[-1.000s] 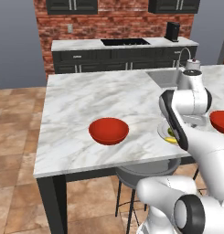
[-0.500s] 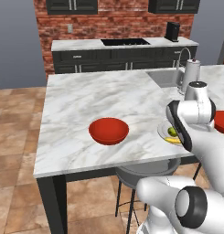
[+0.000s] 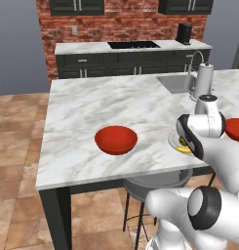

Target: Take the fruits from the plate on the dining counter and place two fruits in each bowl.

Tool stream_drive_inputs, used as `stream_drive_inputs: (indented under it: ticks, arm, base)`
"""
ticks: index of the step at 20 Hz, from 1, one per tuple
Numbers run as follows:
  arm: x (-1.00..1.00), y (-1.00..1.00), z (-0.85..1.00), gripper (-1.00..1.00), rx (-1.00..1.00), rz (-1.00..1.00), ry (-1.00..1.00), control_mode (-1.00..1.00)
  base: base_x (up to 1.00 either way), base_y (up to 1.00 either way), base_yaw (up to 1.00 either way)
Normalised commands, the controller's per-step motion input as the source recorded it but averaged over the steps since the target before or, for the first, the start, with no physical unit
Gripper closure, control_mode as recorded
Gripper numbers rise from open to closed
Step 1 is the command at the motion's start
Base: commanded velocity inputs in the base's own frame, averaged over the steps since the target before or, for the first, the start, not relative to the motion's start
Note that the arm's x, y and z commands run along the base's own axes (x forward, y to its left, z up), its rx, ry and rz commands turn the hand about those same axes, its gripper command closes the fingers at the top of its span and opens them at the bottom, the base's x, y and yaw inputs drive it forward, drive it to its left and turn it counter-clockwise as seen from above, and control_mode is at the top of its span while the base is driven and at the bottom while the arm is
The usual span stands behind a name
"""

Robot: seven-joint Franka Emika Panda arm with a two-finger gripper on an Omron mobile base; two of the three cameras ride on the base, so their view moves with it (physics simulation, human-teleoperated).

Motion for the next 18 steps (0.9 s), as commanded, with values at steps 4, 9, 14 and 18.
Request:
stream_drive_inputs:
  ticks: [4, 9, 14, 18]
  arm:
    - [0.17, 0.0, -0.26, -1.0, 0.02, 0.0, 0.0, -1.0]
    - [0.07, -0.01, -0.21, -1.0, 0.03, 0.0, 0.0, -1.0]
    - [0.14, -0.03, -0.19, -1.0, 0.0, 0.0, 0.0, -1.0]
    - [0.23, -0.03, -0.18, -1.0, 0.0, 0.0, 0.0, -1.0]
  base:
    - [0.0, 0.0, 0.0]
    - [0.0, 0.0, 0.0]
    - [0.0, 0.0, 0.0]
    - [0.0, 0.0, 0.0]
